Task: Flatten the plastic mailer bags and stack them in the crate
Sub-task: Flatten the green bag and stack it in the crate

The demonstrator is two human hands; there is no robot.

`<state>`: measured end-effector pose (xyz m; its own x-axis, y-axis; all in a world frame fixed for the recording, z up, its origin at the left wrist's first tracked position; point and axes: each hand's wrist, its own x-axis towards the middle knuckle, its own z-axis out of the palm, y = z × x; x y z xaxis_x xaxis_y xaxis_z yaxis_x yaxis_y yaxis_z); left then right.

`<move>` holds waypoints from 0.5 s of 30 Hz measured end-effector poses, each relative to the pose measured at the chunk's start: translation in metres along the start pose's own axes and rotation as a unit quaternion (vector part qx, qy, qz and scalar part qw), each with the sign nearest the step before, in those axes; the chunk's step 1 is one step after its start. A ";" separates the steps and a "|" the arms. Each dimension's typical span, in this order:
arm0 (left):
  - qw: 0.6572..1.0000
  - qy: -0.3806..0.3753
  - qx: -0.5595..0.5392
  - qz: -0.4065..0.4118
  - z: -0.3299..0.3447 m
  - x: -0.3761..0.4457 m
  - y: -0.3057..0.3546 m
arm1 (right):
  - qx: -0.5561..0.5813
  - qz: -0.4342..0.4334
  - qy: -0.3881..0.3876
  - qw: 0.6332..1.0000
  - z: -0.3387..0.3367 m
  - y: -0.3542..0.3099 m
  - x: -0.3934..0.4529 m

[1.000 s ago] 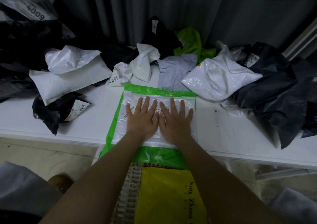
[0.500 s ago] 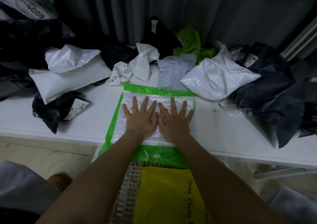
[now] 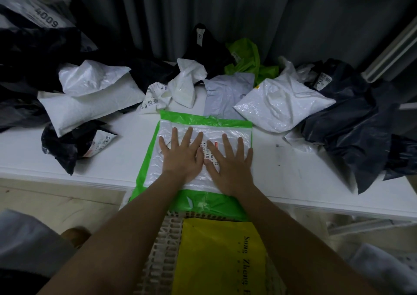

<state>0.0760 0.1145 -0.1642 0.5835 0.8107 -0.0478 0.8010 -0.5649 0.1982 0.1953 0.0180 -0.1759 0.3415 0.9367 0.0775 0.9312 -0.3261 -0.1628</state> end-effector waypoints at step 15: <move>0.948 0.072 -0.165 -0.261 -0.037 -0.034 -0.032 | 0.234 0.297 -0.068 0.923 -0.051 0.014 0.000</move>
<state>0.0255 0.1102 -0.1327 0.0757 0.9926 -0.0950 0.8764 -0.0208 0.4811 0.2148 0.0067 -0.1282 0.7251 0.6287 -0.2809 0.4174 -0.7257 -0.5469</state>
